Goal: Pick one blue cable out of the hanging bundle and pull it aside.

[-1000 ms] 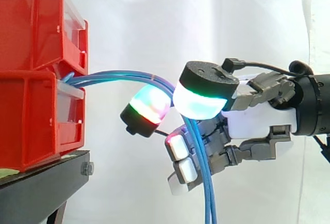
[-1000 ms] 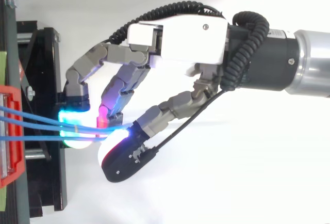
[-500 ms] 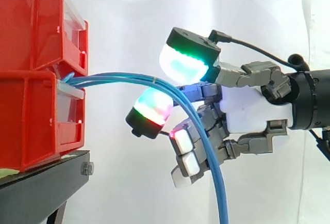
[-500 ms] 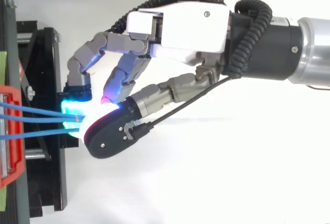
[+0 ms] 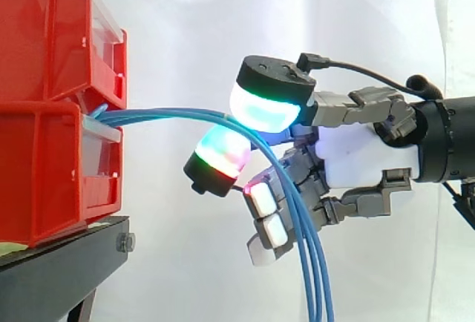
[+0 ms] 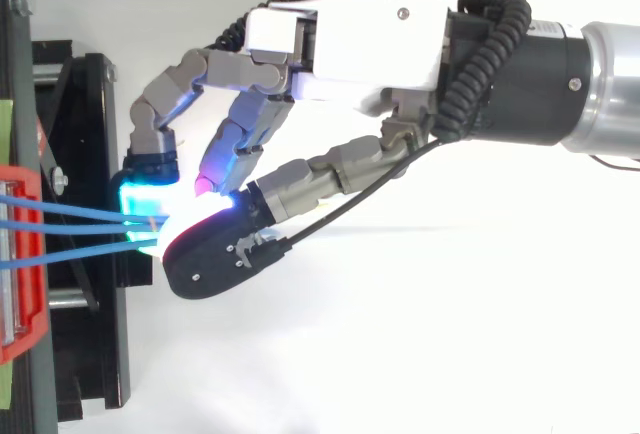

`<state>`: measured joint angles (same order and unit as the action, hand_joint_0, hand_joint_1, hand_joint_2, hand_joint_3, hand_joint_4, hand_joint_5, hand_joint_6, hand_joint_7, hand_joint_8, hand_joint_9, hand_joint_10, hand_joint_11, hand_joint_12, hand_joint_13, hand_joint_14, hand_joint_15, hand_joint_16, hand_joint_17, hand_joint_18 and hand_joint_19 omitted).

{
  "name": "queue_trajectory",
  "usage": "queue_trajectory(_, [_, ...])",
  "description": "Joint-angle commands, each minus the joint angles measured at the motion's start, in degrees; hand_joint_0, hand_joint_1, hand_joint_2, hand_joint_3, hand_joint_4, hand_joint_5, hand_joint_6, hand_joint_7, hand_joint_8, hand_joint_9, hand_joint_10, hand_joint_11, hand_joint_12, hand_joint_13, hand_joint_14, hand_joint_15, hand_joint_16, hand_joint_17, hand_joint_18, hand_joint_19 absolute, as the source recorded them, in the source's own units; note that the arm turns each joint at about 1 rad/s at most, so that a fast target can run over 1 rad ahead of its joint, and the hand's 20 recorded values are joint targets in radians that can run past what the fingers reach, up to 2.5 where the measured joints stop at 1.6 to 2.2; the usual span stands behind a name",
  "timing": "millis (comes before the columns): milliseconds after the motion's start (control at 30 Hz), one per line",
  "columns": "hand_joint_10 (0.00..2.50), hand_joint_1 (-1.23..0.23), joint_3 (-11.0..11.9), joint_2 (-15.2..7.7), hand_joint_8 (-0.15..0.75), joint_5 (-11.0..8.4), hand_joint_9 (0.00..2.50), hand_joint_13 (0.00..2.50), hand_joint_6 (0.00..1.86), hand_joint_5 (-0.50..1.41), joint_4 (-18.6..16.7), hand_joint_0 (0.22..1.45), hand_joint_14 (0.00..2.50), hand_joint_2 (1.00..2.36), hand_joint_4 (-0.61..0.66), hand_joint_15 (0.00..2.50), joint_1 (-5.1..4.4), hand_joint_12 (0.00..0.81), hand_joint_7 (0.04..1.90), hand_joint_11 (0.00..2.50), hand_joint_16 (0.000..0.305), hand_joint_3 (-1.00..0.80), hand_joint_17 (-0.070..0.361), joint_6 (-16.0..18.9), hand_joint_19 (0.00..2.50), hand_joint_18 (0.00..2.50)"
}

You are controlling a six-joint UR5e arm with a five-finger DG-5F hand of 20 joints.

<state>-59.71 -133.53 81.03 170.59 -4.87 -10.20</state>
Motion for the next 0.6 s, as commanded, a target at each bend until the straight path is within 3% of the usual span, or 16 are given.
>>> queue_trajectory(0, [0.02,-0.83,0.0,0.0,0.281,0.35,1.02,1.00,0.93,-0.12,0.1,0.65,0.02,1.02,-0.05,0.55,0.12,0.290,0.88,0.53,0.041,-0.17,0.093,0.0,0.44,0.77])
queue_trajectory(300, [0.02,-0.85,0.0,0.0,0.249,0.62,1.03,1.00,0.97,-0.13,1.0,0.75,0.02,1.02,-0.27,0.55,0.12,0.269,0.94,0.53,0.039,-0.23,0.089,0.1,0.45,0.76])
queue_trajectory(567, [0.02,-0.75,-0.1,-0.1,0.257,0.53,1.10,1.03,0.95,-0.10,1.2,0.61,0.02,1.01,-0.13,0.55,0.12,0.306,0.88,0.48,0.047,-0.19,0.105,0.1,0.47,0.79])
